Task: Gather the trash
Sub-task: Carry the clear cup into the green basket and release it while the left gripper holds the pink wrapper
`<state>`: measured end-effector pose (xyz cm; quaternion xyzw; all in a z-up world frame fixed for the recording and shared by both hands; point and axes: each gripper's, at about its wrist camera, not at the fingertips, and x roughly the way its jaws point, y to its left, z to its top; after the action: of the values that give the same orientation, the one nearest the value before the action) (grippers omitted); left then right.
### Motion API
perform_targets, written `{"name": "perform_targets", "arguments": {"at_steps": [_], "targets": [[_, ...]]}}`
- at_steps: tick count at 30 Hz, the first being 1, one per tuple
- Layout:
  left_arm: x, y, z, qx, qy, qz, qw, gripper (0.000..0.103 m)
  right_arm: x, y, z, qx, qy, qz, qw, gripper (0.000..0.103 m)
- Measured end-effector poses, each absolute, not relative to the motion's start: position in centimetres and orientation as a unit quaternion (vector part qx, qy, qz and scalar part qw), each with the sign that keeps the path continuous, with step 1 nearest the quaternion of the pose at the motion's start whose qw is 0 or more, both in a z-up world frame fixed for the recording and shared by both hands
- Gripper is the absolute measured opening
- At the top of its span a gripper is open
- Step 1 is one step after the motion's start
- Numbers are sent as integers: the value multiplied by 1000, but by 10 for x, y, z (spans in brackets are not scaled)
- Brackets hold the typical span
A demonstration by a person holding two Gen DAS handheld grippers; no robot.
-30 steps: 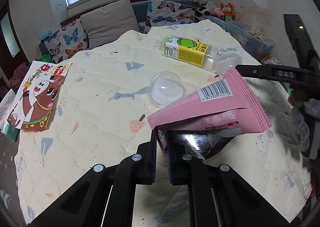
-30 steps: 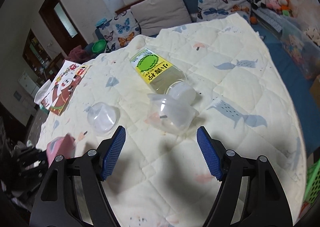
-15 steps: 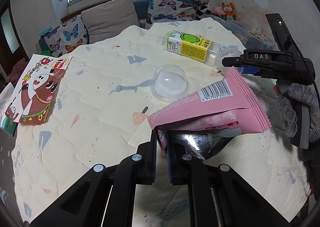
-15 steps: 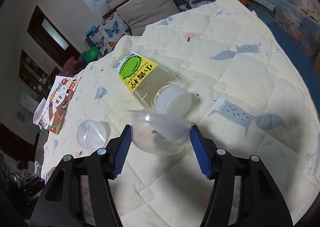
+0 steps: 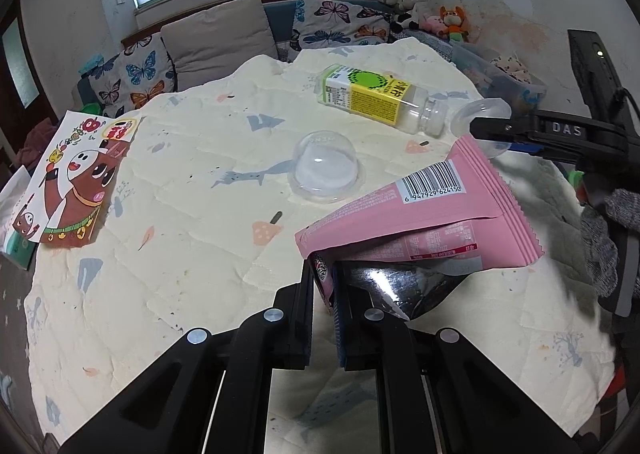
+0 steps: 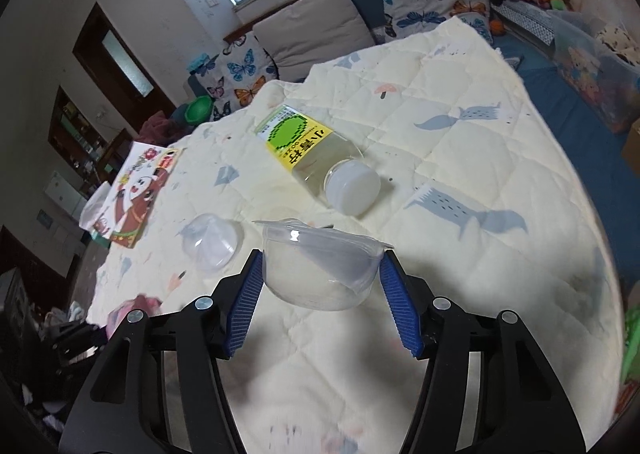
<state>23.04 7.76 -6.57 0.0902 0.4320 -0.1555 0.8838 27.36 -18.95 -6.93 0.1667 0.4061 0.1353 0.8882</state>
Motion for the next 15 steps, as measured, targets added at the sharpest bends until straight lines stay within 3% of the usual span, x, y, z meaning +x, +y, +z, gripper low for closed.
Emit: {"name": "perform_targets", "arguments": {"at_steps": [15], "targets": [[192,18,-45,116,416,-191,882,9,172,-238,-47,171,376,120,903,60]]}}
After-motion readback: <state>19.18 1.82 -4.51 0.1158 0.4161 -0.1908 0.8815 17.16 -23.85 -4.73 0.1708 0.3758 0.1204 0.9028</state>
